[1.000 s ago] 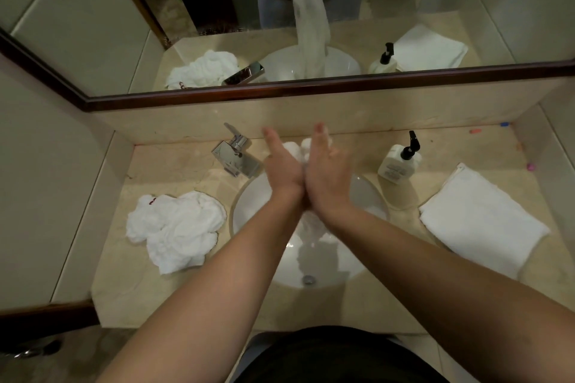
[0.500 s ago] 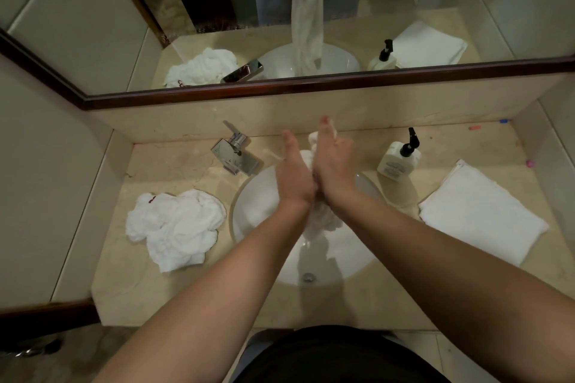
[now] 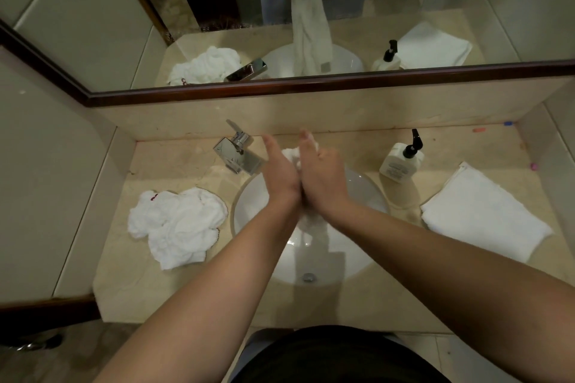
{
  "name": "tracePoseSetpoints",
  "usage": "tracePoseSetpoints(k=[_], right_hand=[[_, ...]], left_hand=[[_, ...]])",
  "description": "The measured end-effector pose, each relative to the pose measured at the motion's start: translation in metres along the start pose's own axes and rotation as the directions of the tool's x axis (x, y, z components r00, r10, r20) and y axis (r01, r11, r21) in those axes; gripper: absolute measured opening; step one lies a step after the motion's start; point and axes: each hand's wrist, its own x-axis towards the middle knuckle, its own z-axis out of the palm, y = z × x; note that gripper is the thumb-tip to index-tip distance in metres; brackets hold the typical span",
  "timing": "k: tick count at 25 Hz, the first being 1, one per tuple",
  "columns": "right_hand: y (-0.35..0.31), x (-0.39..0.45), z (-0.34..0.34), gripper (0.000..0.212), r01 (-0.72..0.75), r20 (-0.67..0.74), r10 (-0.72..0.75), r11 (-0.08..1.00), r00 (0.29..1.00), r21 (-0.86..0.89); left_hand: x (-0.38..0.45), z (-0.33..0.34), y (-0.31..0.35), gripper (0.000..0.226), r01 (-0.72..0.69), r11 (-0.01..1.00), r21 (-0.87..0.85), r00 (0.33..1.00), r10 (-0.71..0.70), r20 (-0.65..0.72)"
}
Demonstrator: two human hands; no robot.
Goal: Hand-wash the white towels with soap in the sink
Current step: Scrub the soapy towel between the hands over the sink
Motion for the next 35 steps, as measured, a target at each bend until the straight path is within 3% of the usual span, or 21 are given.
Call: tracePoseSetpoints(k=[3, 6, 10, 14, 17, 20, 22, 24, 26, 29, 32, 35], right_hand=[[-0.004, 0.012, -0.004, 0.058, -0.087, -0.14, 0.096, 0.994, 0.986, 0.067], [0.007, -0.004, 0.0, 0.06, -0.016, -0.006, 0.016, 1.0, 1.0, -0.016], [0.002, 0.011, -0.013, 0.058, -0.113, -0.121, 0.116, 0.993, 0.986, 0.036], [0.012, -0.005, -0.008, 0.062, 0.007, -0.018, -0.008, 0.998, 1.0, -0.055], [0.004, 0.009, -0.015, 0.057, -0.114, -0.137, 0.116, 0.993, 0.984, 0.026], [0.009, -0.008, -0.009, 0.06, -0.034, -0.025, 0.033, 0.999, 0.999, -0.013], [0.006, -0.004, -0.014, 0.062, -0.02, -0.013, 0.02, 1.0, 1.0, -0.002], [-0.005, 0.012, -0.022, 0.059, -0.08, -0.1, 0.085, 0.996, 0.991, 0.044], [-0.007, 0.009, -0.02, 0.056, -0.073, -0.113, 0.08, 0.995, 0.99, 0.063], [0.002, -0.004, -0.014, 0.059, 0.005, -0.026, -0.005, 1.0, 1.0, -0.021], [-0.004, 0.01, -0.018, 0.057, -0.141, -0.128, 0.148, 0.988, 0.981, 0.063], [0.001, -0.01, -0.012, 0.055, -0.098, -0.058, 0.101, 0.994, 0.993, 0.046]], left_hand=[[-0.009, 0.008, -0.004, 0.075, -0.05, 0.996, 0.068, 0.999, 0.05, 0.008], [-0.002, 0.007, 0.001, 0.071, 0.063, 0.996, -0.066, 0.997, -0.066, -0.045], [-0.008, 0.012, -0.011, 0.081, 0.016, 0.994, 0.112, 0.999, -0.02, 0.035], [-0.003, 0.01, -0.005, 0.081, 0.089, 0.995, -0.043, 0.996, -0.09, -0.013], [-0.008, 0.014, -0.011, 0.083, 0.01, 0.994, 0.112, 0.999, -0.014, 0.036], [-0.006, 0.013, 0.0, 0.07, 0.047, 0.999, 0.002, 0.996, -0.047, -0.07], [-0.005, 0.013, -0.002, 0.081, 0.02, 0.999, 0.038, 1.0, -0.02, 0.006], [-0.012, 0.018, -0.008, 0.089, -0.042, 0.992, 0.121, 0.996, 0.032, 0.078], [-0.009, 0.021, -0.002, 0.084, 0.001, 0.998, 0.055, 1.0, -0.002, 0.022], [-0.004, 0.018, -0.002, 0.082, 0.086, 0.995, -0.051, 0.996, -0.087, -0.027], [-0.014, 0.021, -0.012, 0.078, 0.059, 0.996, 0.062, 0.998, -0.057, -0.026], [-0.007, 0.018, -0.004, 0.071, 0.113, 0.991, -0.071, 0.989, -0.119, -0.09]])
